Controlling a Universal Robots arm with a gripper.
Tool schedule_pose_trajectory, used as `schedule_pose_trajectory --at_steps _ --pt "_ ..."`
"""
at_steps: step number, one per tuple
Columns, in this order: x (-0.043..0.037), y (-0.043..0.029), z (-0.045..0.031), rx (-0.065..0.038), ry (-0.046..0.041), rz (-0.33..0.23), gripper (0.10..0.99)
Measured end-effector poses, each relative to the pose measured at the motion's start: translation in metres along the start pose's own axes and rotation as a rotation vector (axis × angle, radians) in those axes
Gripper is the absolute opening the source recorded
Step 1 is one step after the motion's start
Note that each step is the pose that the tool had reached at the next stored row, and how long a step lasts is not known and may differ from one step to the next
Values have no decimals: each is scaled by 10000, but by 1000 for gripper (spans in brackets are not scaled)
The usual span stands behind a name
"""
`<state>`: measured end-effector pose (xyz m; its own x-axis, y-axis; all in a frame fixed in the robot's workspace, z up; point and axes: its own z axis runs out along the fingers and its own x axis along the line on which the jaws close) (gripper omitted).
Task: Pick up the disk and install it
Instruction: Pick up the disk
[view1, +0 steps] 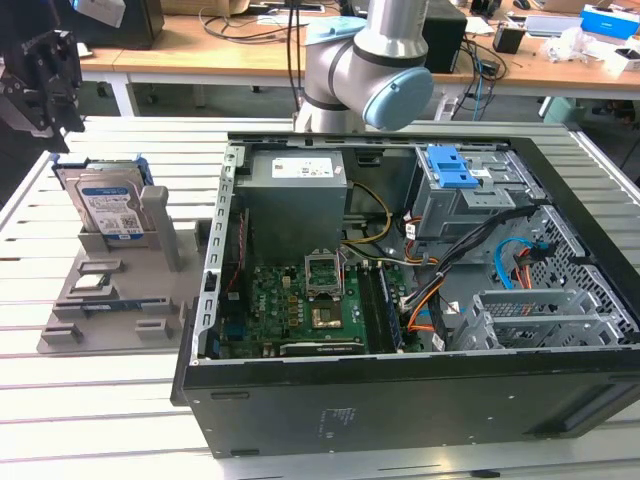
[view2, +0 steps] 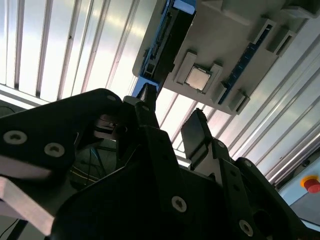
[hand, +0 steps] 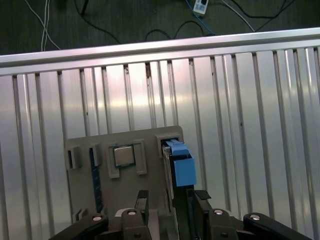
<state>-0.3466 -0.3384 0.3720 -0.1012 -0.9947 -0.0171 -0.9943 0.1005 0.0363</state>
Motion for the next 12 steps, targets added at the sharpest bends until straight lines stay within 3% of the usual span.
schedule_pose_trajectory --at_steps 5,12 --pt "1 -5 57 1 -1 0 482" --pt "3 -13 204 0 1 -16 482"
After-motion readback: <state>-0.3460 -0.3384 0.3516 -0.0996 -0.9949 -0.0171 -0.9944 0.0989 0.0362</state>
